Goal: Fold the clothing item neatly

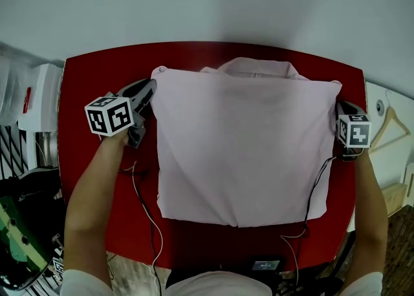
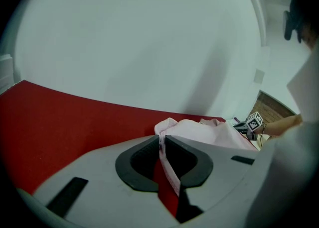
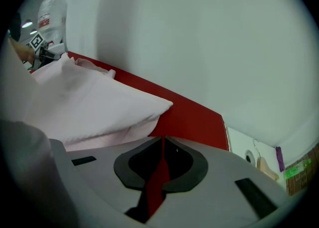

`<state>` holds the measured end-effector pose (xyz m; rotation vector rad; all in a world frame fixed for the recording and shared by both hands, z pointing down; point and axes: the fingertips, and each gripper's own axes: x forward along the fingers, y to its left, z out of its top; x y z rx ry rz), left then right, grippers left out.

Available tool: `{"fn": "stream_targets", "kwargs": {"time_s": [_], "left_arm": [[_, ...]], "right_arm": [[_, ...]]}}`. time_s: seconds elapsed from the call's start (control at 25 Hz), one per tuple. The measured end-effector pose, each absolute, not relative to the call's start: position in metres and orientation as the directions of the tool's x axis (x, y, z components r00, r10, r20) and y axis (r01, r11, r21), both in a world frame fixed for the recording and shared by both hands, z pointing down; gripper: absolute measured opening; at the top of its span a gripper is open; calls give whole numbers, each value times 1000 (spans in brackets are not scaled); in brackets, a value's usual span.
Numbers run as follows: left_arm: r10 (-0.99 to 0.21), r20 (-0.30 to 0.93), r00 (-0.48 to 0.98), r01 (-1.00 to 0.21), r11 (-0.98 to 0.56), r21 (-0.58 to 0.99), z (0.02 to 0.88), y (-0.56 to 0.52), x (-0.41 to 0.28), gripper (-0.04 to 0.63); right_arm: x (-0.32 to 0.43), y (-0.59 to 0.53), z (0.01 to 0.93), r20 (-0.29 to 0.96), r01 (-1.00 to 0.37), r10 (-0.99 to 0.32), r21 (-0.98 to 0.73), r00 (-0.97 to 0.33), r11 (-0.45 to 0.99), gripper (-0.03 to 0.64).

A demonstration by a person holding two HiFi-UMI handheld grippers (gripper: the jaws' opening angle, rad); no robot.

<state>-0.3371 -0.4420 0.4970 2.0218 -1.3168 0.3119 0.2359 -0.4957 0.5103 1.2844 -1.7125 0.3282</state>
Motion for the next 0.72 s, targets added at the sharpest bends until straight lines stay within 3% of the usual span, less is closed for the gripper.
{"fn": "stream_targets", "kwargs": {"time_s": [0.32, 0.72], "left_arm": [[-701, 555, 447, -880, -235, 412, 492, -424, -346, 101], [-682, 555, 476, -866, -255, 430, 474, -352, -333, 101]], "right_arm": [[239, -485, 493, 768, -877, -640, 287, -31, 386, 29], [231, -439, 476, 771, -884, -631, 231, -89, 406, 29]]}}
